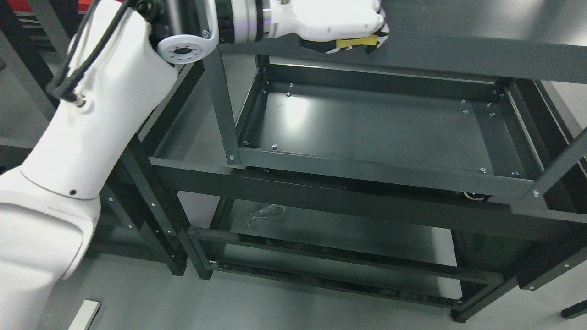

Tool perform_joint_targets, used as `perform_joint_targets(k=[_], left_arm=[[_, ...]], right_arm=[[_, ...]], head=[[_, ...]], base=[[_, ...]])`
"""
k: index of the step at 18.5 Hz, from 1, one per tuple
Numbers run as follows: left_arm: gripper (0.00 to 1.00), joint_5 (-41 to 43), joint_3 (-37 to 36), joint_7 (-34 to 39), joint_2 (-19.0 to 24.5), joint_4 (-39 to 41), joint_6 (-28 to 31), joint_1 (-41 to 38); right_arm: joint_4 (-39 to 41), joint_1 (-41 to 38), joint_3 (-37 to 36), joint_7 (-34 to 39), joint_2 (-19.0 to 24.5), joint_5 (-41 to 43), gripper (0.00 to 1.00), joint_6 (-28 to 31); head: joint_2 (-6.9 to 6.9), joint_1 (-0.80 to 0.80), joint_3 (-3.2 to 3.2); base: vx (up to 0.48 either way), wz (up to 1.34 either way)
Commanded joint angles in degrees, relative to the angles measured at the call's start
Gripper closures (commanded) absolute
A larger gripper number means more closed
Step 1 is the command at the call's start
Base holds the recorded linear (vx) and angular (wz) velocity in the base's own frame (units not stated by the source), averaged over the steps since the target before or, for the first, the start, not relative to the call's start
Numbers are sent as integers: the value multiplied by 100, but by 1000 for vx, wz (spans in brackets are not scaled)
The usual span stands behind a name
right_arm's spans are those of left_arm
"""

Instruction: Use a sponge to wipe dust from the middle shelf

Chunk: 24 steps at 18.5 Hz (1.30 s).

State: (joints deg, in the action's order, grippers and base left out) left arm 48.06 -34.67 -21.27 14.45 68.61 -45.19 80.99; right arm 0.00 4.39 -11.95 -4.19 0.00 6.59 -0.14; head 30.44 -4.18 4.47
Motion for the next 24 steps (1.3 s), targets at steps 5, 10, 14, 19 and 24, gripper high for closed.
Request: perform_joint_targets(k=[5,10,14,19,24], left_arm=[[100,-525,1823,-79,992,804,19,-444],[100,-859,1121,307,-712,348,19,644],[100,-842,550,343,-1345,-723,19,1558],[100,-851,-977,1081,-1345,-1349,19,2105],[99,-1664,-2278,1476,-1345,-1534,992,2167]], right_arm=[[100,0,0,6,-100,0,0,419],[100,0,0,6,-100,0,0,419],[100,0,0,-3,-100,0,0,419],[100,0,0,6,-100,0,0,419],[100,0,0,6,-100,0,0,419]], head=[[0,0,0],[0,0,0],[0,0,0],[0,0,0],[0,0,0]], base=[[0,0],[0,0],[0,0],[0,0],[0,0]])
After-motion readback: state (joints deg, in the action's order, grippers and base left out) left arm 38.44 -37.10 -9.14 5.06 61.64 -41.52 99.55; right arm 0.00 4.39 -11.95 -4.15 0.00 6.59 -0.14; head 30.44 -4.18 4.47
